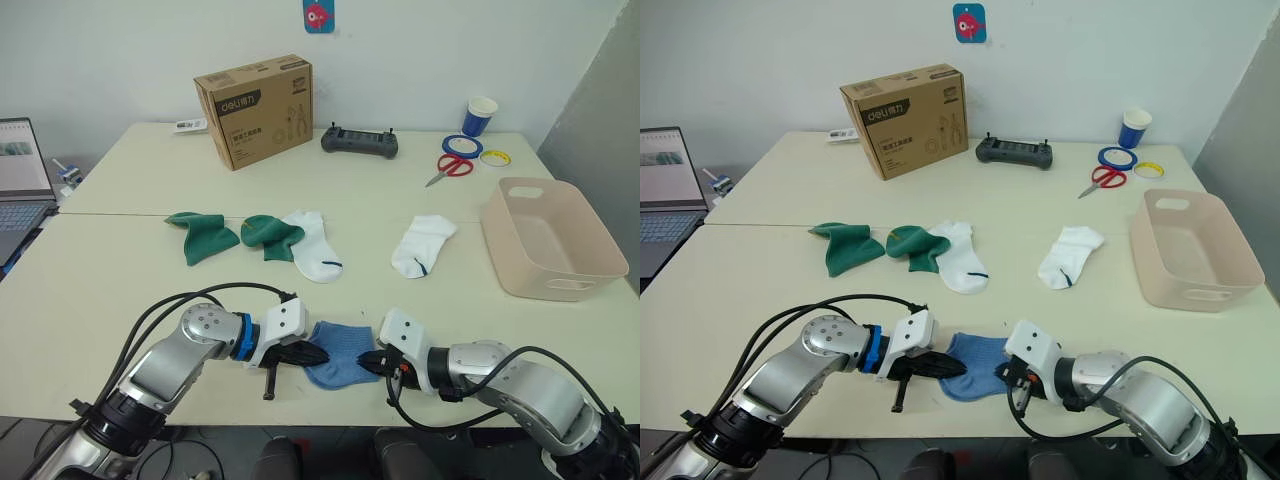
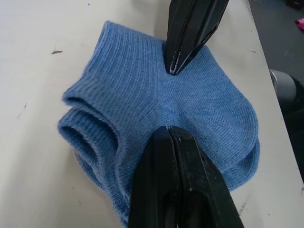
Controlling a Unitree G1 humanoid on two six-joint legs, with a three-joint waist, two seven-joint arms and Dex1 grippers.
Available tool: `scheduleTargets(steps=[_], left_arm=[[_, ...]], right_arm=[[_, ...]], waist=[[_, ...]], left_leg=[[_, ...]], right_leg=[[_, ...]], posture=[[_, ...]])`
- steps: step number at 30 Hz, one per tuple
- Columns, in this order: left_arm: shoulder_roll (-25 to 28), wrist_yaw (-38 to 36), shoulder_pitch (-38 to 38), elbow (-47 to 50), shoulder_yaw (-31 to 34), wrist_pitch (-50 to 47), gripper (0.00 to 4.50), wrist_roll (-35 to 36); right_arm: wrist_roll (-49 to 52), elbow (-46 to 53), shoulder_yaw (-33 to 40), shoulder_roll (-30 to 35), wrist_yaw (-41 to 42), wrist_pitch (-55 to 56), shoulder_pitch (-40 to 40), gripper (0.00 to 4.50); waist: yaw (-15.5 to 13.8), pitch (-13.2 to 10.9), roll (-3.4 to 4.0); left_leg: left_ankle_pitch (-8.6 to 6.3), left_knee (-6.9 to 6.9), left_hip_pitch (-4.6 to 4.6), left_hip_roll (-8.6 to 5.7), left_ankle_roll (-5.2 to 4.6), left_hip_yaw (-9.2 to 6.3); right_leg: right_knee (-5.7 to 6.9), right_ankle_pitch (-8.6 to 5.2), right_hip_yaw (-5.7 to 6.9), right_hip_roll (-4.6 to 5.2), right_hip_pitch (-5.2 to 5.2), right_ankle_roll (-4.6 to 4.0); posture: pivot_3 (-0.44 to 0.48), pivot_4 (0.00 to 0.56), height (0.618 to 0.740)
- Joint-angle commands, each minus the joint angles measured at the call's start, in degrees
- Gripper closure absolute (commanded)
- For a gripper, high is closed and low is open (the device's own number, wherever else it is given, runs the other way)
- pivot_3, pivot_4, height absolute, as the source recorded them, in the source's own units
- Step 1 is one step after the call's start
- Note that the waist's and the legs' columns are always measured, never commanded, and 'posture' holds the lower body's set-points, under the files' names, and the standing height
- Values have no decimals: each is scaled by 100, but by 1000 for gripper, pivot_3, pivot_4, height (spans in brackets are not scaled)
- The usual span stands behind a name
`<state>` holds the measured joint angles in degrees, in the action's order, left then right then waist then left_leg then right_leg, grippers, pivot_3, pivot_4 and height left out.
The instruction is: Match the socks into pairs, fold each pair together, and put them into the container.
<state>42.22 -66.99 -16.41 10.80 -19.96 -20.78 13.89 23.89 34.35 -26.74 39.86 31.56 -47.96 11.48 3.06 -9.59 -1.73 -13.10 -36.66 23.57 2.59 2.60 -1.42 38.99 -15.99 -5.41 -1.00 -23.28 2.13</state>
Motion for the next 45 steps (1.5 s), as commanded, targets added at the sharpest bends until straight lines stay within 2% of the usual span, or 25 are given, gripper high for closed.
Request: scheduleTargets(steps=[1,4,6,9,12,17,21,26,30,34,39,45], left_arm=[[-20,13,95,-120,-40,149,4500,-171],[-13,18,172,-129,17,218,4500,-161],[-85,74,159,-19,213,45,4500,87],[-182,116,-66,435,657,-760,4500,840],[-262,186,-275,553,751,-1218,4500,1101],[-552,529,-548,136,532,-1126,4500,710],[-422,459,-412,-141,339,-902,4500,374],[-331,498,-291,-478,194,-455,4500,-79],[-370,499,-239,-525,300,-239,4500,-78],[-409,341,-371,-219,578,-235,4500,306],[-170,-141,-501,249,649,-557,4500,732],[72,-278,-436,-82,156,-79,4500,34]], right_arm=[[-161,56,140,201,101,-15,-227,4478],[-192,168,321,298,176,119,-404,4478],[-99,327,527,262,241,319,-472,4478],[208,543,997,17,214,400,-458,4478],[49,398,1058,-163,133,428,-347,4478],[-446,-140,691,-628,-38,563,3,4478],[-817,-498,288,-979,-116,622,205,4478],[-1147,-730,175,-861,-137,435,50,4478],[-1232,-616,532,-426,-47,671,-369,4478],[-854,-157,1146,-564,-72,595,-566,4478],[-555,404,1805,-827,-337,291,-836,4478],[-218,732,2077,-1113,-620,-532,-913,4478]], waist=[[-2,0,-1],[-3,0,-1],[-6,0,-1],[-1,-6,-8],[6,-15,-17],[12,-15,-17],[19,-15,-17],[3,-15,-17],[-29,-11,-16],[-32,-12,-18],[-12,-15,-18],[1,-16,-16]], left_leg=[[0,0,0,0,0,0],[0,-1,-1,-1,0,2],[0,-1,-1,0,0,1],[0,-1,0,0,0,0],[0,-3,2,3,0,-6],[0,-4,1,0,0,-4],[0,-3,1,2,0,-6],[0,-3,2,2,0,-6],[0,-5,0,-2,0,-3],[0,-5,0,-2,0,-3],[0,-5,6,1,0,-6],[0,-5,3,-1,0,-4]], right_leg=[[0,0,0,0,1,0],[0,2,-2,1,2,3],[0,2,0,1,2,4],[2,7,1,0,1,12],[5,9,7,-3,0,17],[3,9,5,-3,1,17],[6,10,5,-6,-1,17],[6,10,5,-6,-1,16],[2,9,5,2,4,16],[3,9,4,1,4,17],[6,10,7,-2,-1,17],[7,9,4,-2,0,17]], posture=[[0,150,723],[0,150,723],[0,150,723],[0,150,723],[0,150,723],[0,150,723],[0,150,723],[0,150,723],[0,150,723],[0,150,723],[0,150,723],[0,150,723]])
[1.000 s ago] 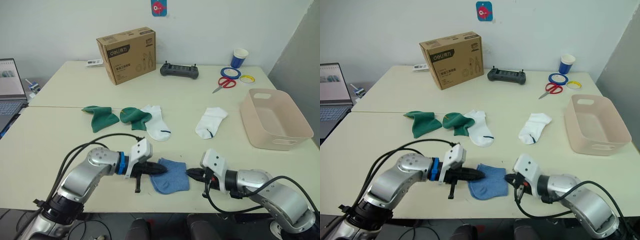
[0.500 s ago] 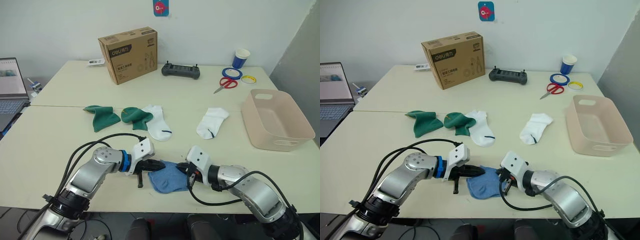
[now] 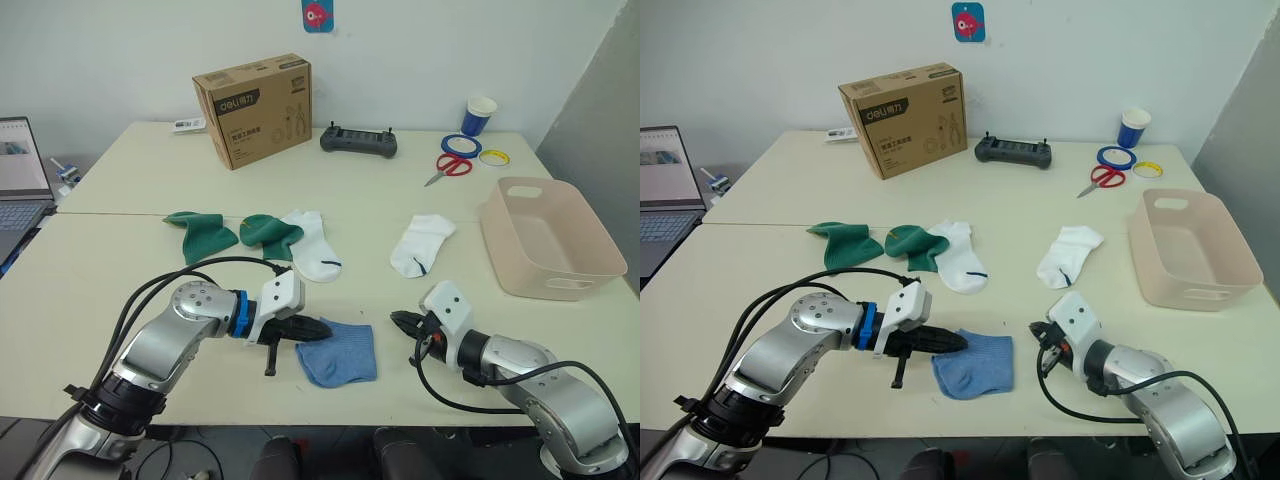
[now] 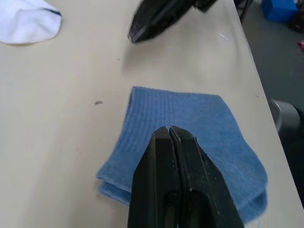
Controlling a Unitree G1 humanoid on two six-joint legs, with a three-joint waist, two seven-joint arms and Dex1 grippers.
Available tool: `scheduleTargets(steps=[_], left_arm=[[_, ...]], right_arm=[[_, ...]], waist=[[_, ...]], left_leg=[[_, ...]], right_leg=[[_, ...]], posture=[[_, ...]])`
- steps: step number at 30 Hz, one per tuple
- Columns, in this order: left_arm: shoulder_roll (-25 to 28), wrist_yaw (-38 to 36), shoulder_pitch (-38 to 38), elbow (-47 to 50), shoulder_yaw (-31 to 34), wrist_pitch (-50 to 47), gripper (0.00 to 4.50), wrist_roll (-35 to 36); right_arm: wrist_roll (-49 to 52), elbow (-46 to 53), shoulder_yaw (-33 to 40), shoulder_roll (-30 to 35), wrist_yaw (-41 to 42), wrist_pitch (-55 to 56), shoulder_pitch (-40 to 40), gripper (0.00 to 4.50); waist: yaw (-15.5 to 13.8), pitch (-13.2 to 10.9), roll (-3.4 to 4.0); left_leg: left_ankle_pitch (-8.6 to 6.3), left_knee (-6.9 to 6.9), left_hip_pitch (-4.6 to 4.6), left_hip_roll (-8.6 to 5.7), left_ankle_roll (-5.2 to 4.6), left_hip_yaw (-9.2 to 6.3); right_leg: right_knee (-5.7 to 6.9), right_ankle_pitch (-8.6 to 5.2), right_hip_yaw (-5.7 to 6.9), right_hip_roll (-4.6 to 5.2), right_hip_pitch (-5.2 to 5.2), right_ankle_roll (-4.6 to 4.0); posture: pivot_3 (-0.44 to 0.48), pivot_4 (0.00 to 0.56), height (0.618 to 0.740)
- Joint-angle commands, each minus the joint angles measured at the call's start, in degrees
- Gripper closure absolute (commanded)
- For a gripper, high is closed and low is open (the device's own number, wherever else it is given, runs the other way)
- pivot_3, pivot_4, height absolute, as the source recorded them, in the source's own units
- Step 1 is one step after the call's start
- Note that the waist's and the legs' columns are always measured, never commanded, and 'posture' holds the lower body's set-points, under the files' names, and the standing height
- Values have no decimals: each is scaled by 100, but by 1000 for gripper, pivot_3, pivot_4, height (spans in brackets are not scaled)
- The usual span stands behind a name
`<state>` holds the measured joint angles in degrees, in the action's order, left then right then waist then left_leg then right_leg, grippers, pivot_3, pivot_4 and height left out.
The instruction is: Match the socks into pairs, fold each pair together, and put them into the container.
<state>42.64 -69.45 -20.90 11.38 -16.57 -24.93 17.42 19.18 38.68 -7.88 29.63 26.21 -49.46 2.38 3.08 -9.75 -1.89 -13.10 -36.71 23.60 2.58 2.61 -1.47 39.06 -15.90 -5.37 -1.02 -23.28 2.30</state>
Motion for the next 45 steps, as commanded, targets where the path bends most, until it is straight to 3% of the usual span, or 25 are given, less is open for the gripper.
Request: scheduleTargets(steps=[1,5,8,14,20,33,45], left_arm=[[12,-5,25,-292,-244,505,4500,-471],[-118,91,55,-691,-375,787,4500,-752],[-57,-13,199,-672,-393,875,4500,-807],[90,-34,540,-478,-359,947,4500,-839],[103,34,622,-505,-290,987,4500,-908],[134,47,556,-788,-184,1184,4500,-1011],[173,109,546,-864,-48,1193,4500,-962]], right_arm=[[483,323,306,-176,-85,-711,31,4478],[1256,369,680,-350,12,-1841,266,4478],[1848,340,1078,-565,29,-2635,404,3910],[2408,57,1624,-1216,-186,-4084,731,1935],[2807,-324,1480,-1462,-377,-4304,841,15],[3079,-1575,1129,-2548,-989,-4304,1423,15],[2920,-2137,1167,-3027,-941,-4164,1773,15]], waist=[[-4,0,0],[-4,1,2],[-4,2,3],[21,4,5],[29,7,8],[88,23,15],[154,24,17]], left_leg=[[0,-1,0,0,0,0],[0,0,1,2,0,-1],[0,0,0,2,0,-1],[0,3,-3,4,-1,0],[0,6,-10,4,-1,4],[0,33,-33,7,-1,6],[1,56,-48,6,-1,9]], right_leg=[[-1,0,0,0,1,0],[-1,0,1,-1,0,-1],[-1,0,0,0,2,-1],[0,0,0,0,2,-2],[-1,-2,-3,0,5,-6],[2,-1,-7,-4,10,-5],[2,-1,-10,-4,12,-6]], posture=[[0,150,723],[0,150,723],[0,150,723],[0,150,723],[0,150,723],[0,150,723],[0,150,723]])
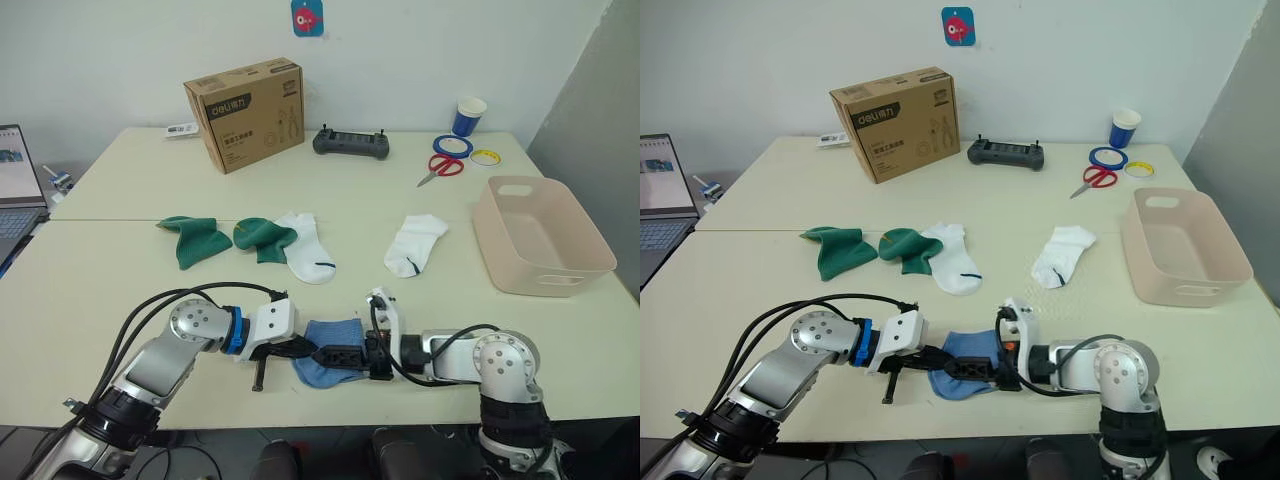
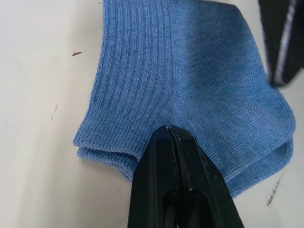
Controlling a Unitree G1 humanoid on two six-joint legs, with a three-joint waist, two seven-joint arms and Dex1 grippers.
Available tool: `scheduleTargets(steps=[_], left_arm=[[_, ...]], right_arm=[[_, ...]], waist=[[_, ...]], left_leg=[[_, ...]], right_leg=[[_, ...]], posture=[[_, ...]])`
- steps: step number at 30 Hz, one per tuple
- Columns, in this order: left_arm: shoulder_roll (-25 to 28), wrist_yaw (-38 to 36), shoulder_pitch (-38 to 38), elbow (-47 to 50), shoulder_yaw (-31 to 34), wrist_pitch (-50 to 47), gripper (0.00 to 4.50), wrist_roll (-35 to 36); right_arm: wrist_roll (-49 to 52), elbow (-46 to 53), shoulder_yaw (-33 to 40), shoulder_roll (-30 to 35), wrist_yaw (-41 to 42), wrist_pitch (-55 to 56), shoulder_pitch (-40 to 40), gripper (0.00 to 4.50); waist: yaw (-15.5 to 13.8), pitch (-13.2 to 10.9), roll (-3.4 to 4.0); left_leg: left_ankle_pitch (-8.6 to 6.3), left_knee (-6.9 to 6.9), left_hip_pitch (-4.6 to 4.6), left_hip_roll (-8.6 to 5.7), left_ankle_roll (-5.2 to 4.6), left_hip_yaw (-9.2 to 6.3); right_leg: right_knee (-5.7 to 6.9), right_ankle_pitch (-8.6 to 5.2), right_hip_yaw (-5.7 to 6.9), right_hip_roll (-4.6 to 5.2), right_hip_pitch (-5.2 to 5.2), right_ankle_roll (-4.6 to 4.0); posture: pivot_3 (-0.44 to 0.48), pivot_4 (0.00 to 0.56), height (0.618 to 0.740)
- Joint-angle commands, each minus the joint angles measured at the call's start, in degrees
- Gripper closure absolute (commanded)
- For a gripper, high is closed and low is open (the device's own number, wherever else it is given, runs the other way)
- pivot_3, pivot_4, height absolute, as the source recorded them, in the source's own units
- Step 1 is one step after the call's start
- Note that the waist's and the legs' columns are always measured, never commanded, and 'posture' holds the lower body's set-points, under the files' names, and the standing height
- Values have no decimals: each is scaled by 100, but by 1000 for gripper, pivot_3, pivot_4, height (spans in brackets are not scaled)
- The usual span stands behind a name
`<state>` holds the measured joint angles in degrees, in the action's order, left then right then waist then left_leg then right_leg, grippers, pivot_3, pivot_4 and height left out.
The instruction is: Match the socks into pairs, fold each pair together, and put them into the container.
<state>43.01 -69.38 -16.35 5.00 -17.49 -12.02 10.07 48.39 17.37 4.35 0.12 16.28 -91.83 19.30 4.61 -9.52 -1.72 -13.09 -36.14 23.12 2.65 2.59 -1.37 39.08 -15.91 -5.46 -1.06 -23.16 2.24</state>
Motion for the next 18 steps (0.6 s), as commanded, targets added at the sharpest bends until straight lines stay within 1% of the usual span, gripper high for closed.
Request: scheduleTargets(steps=[1,4,8,11,12,15,16,18], left_arm=[[141,103,99,-223,53,-97,4500,-223],[149,102,109,-209,95,-122,4500,-190],[138,101,133,-181,184,-196,4500,-100],[141,79,149,-176,269,-264,4500,4],[138,64,146,-182,311,-302,4500,62],[120,-84,88,-157,455,-585,4500,401],[101,-143,37,-105,543,-806,4500,620],[61,-218,-86,-50,682,-1140,4500,934]], right_arm=[[-15,-6,-74,-85,45,93,76,15],[-85,-9,-143,-99,-1,224,37,582],[-178,25,-185,-122,-20,340,-42,1843],[-219,65,-201,-136,-32,398,-100,2939],[-228,92,-196,-128,-36,417,-128,3235],[-235,207,-182,-70,-49,473,-206,4351],[-223,316,-156,-14,-50,484,-246,4472],[-230,555,-130,120,-59,548,-334,4472]], waist=[[3,0,0],[10,-1,2],[15,-2,2],[17,-2,2],[18,-2,2],[19,-3,3],[19,-3,3],[21,-9,2]], left_leg=[[0,0,0,0,0,0],[0,3,-2,1,0,0],[0,6,-3,1,0,1],[0,8,-3,1,0,0],[0,9,-3,2,0,0],[0,11,-2,3,0,-1],[0,12,-2,3,0,0],[0,12,1,3,0,-1]], right_leg=[[0,0,0,0,0,0],[0,-1,0,0,0,-1],[0,-2,-1,0,-1,-4],[0,-3,-1,0,-2,-5],[0,-3,0,-1,-3,-6],[0,-5,1,-1,-4,-9],[0,-6,1,-1,-4,-10],[-2,-7,1,-2,-6,-10]], posture=[[0,150,723],[0,150,723],[0,150,723],[0,150,723],[0,150,723],[0,150,723],[0,150,723],[0,150,723]])
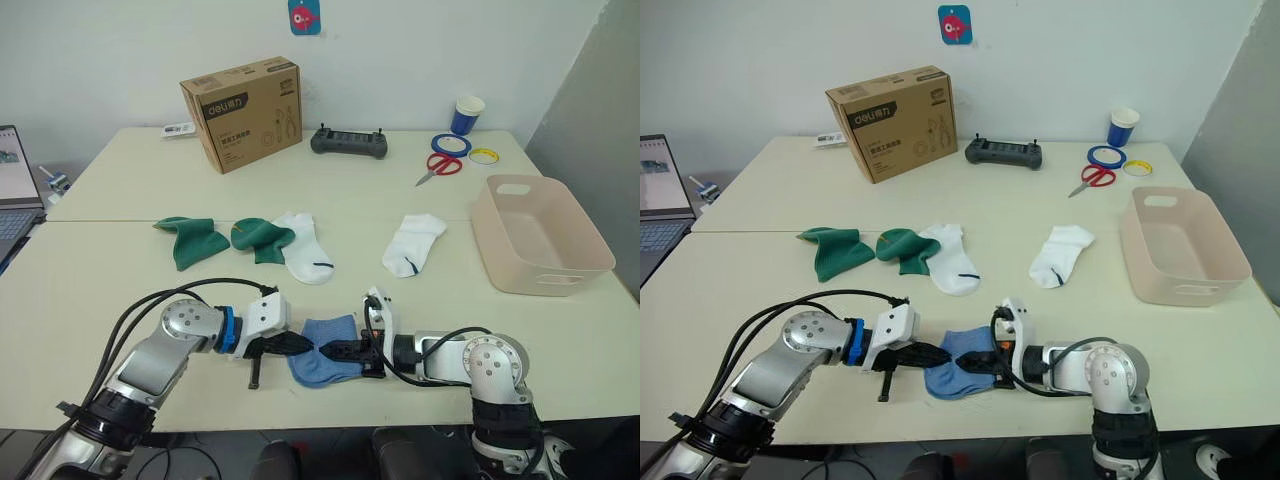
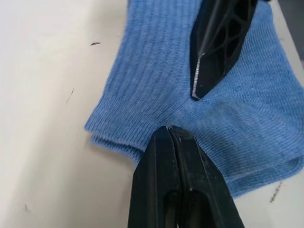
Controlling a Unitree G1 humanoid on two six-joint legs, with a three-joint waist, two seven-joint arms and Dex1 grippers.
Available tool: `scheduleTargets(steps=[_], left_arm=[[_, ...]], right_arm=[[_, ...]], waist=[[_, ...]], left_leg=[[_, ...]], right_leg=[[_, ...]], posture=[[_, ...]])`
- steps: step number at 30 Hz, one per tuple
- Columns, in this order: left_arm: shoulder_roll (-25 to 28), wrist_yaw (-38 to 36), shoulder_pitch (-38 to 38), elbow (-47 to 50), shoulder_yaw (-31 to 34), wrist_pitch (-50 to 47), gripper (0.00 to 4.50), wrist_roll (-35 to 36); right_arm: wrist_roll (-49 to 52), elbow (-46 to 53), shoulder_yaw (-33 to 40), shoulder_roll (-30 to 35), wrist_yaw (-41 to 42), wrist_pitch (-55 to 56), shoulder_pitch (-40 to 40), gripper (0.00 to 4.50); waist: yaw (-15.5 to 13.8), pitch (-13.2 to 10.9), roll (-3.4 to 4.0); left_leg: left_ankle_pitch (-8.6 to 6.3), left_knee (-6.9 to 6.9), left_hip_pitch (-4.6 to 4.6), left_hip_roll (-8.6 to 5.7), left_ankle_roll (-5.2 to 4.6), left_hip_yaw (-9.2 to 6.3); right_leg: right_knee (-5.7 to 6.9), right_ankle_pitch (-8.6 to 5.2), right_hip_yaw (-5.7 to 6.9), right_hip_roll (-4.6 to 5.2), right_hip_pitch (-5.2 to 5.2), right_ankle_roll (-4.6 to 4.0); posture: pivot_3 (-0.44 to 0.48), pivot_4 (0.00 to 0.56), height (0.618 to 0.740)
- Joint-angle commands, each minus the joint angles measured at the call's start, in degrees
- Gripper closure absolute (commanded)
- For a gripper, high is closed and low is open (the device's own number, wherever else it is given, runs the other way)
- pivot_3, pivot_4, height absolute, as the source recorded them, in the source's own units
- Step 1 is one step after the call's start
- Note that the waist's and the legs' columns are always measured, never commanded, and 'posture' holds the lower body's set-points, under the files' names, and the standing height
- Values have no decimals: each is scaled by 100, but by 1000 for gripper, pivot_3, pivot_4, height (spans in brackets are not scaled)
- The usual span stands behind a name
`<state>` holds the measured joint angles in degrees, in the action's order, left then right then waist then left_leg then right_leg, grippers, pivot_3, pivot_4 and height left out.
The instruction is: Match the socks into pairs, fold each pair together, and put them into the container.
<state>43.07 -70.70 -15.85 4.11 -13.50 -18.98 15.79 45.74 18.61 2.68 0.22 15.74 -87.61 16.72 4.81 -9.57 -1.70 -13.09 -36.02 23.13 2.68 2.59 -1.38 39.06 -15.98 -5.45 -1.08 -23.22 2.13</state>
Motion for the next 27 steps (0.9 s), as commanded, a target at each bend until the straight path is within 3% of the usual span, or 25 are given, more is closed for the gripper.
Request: scheduleTargets(steps=[1,5,9,11,14,19,24,27], left_arm=[[-12,-58,-286,71,351,-643,4500,500],[-292,152,-816,156,498,-1164,4500,823],[-606,363,-1385,363,574,-1733,3309,1152],[-991,636,-1920,538,428,-1991,2667,1232],[-1414,892,-2431,694,226,-2238,1706,1226],[-2169,1090,-3236,122,-281,-1905,79,799],[-2962,1090,-3820,-702,-557,-1404,32,557],[-3156,932,-3939,-1135,-671,-1089,32,404]], right_arm=[[-3,686,38,281,-9,226,-180,4472],[-48,1402,186,542,-150,536,-565,4472],[-45,2211,387,570,-395,768,-1121,4500],[-117,2909,535,751,-435,1119,-1769,4500],[-371,3643,529,1135,-365,1795,-2608,4500],[-908,4139,482,1917,-9,3601,-3828,4500],[-587,4139,1281,2459,-423,5032,-4416,4500],[-351,4139,2463,3223,-558,5582,-4653,4500]], waist=[[-7,-11,1],[-52,-22,-10],[-73,-22,-11],[-110,-23,-11],[-180,-24,-14],[-151,-24,-14],[-137,-29,-21],[-138,-29,-20]], left_leg=[[0,0,4,0,0,-1],[0,-4,31,-5,0,-7],[0,-5,59,-8,0,-15],[0,-4,65,-7,0,-20],[0,-7,77,-11,1,-29],[1,-12,60,-16,2,-22],[1,-16,38,-21,2,-16],[1,-25,38,-31,2,-6]], right_leg=[[-2,0,2,0,-2,0],[-10,0,9,4,-16,3],[-11,-4,20,5,-35,8],[-11,-5,24,5,-40,10],[-12,-11,34,6,-42,20],[-9,-8,24,7,-30,23],[-8,-6,11,6,-9,23],[-10,-3,-8,9,-6,25]], posture=[[0,150,723],[0,150,723],[0,150,723],[0,150,723],[0,150,723],[0,150,723],[0,150,723],[0,150,723]])
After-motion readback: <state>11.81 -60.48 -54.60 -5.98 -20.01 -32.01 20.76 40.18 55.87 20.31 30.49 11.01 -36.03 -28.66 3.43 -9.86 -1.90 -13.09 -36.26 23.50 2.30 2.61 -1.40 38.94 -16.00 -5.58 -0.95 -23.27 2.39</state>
